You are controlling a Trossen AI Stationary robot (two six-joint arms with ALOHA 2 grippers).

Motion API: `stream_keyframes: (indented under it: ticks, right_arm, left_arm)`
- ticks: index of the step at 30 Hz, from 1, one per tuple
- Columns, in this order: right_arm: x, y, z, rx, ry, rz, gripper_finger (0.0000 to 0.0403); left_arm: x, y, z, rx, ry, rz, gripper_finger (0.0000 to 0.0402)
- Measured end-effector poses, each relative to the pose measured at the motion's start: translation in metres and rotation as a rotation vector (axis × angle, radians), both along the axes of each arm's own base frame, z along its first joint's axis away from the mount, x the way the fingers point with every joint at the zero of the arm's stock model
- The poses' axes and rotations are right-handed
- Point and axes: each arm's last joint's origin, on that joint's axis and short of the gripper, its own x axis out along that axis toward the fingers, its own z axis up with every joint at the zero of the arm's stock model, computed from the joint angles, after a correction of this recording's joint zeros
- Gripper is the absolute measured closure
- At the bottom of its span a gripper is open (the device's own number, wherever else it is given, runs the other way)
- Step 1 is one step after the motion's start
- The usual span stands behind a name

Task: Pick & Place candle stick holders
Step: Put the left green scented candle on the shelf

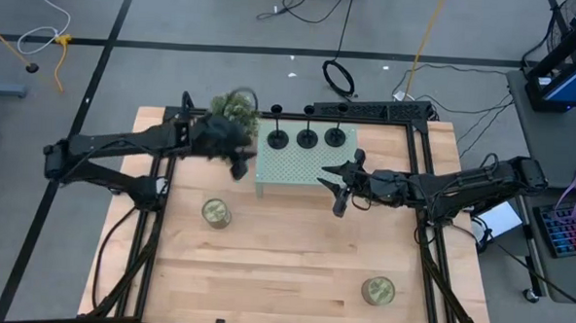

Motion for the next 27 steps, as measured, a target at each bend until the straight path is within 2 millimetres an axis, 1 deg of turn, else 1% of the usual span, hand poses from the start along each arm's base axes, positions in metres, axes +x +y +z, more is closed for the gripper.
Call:
stream_keyframes:
  ticks: [2,4,9,12,15,17,20,23,27]
  right_arm:
    - [0.0,0.0,0.0,0.008,-0.001,-0.002,0.0259]
    - [0.0,0.0,-0.001,0.02,-0.002,-0.005,0.0259]
    - [-0.001,0.0,-0.003,0.056,0.013,-0.013,0.0259]
    - [-0.001,0.0,-0.004,0.07,0.013,-0.018,0.0259]
    - [-0.002,0.0,-0.007,0.07,0.02,-0.018,0.0259]
    - [-0.002,0.0,-0.009,0.069,0.027,-0.018,0.0259]
    - [-0.004,0.0,-0.015,0.067,0.044,-0.019,0.0259]
    - [-0.005,0.0,-0.02,0.077,0.039,-0.021,0.0259]
    - [-0.006,-0.001,-0.024,0.083,0.045,-0.023,0.0259]
  left_arm:
    - [-0.006,-0.018,-0.002,-0.069,0.048,-0.022,0.0229]
    - [-0.011,-0.035,-0.008,-0.128,0.132,-0.049,0.0229]
    - [-0.015,-0.086,-0.024,-0.236,0.306,-0.157,0.0229]
    - [-0.013,-0.113,-0.032,-0.295,0.344,-0.148,0.0229]
    - [-0.011,-0.134,-0.041,-0.357,0.374,-0.117,0.0229]
    - [-0.009,-0.144,-0.049,-0.366,0.401,-0.077,0.0229]
    - [-0.008,-0.151,-0.061,-0.327,0.46,0.0,0.0229]
    - [-0.007,-0.151,-0.072,-0.285,0.518,0.093,0.0229]
    - [-0.009,-0.148,-0.082,-0.251,0.593,0.188,0.0229]
